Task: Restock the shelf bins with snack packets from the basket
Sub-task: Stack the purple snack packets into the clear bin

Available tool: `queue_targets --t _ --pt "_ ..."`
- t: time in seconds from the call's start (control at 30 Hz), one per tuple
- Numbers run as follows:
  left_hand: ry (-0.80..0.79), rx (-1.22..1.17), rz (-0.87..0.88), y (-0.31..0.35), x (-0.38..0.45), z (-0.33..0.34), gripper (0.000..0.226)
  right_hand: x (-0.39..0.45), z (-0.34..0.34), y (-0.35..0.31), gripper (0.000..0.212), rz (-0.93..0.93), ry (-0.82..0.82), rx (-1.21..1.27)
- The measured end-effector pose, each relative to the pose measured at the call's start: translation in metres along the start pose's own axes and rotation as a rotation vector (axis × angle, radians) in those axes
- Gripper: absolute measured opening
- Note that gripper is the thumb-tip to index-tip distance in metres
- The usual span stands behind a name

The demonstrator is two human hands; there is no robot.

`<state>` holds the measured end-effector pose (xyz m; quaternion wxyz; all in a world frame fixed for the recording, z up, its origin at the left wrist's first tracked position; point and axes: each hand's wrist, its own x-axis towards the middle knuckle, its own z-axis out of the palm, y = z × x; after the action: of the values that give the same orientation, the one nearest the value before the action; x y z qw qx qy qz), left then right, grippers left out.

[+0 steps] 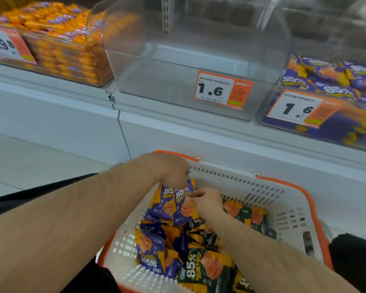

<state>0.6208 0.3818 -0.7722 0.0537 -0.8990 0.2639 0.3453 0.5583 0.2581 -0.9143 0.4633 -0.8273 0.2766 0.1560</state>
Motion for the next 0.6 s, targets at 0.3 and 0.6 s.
queue_targets --t 0.3,0.6 --pt "0.226 -0.137 -0.096 0.030 -0.002 -0.034 0.048 -0.034 -0.126 -0.025 0.026 -0.234 0.190 0.214" --pt "0.391 -0.932 0.371 0.085 -0.017 -0.074 0.008 -0.082 -0.218 -0.051 0.034 -0.458 0.405 0.406"
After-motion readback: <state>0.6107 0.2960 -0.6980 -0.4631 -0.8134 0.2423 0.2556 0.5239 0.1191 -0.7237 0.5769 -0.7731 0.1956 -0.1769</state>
